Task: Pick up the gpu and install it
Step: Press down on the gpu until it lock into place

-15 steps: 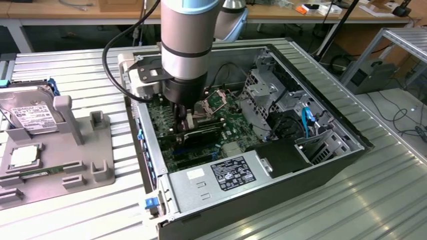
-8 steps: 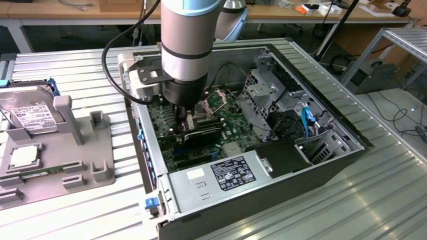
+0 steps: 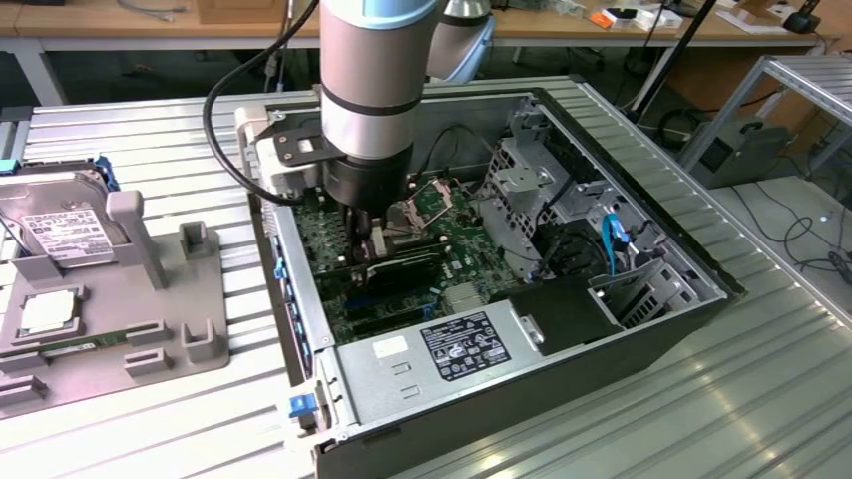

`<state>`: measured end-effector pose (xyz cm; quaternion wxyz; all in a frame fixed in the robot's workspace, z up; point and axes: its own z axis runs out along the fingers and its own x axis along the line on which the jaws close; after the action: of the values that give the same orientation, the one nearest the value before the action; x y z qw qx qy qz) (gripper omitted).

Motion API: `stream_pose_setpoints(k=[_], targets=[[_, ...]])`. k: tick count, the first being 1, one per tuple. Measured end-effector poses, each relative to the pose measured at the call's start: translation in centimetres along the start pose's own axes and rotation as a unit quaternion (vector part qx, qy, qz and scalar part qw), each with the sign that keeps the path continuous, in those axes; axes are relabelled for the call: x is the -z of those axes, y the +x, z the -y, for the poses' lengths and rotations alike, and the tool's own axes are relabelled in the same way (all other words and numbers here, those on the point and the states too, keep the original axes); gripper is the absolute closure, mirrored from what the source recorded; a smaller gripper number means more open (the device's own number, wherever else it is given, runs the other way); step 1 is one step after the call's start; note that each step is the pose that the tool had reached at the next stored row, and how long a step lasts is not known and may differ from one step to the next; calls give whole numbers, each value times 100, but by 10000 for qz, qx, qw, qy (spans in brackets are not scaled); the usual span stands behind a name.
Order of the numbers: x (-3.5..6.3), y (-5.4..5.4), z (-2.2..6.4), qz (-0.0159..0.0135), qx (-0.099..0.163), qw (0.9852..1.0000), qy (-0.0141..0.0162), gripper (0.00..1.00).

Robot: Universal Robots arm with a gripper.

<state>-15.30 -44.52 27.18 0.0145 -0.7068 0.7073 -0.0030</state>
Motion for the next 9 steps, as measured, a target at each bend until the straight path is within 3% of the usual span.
stream_pose_setpoints(k=[3, 9], targets=[[-3, -93, 0, 2, 0, 10000, 1, 89], [69, -95, 2, 1, 0, 10000, 0, 89]])
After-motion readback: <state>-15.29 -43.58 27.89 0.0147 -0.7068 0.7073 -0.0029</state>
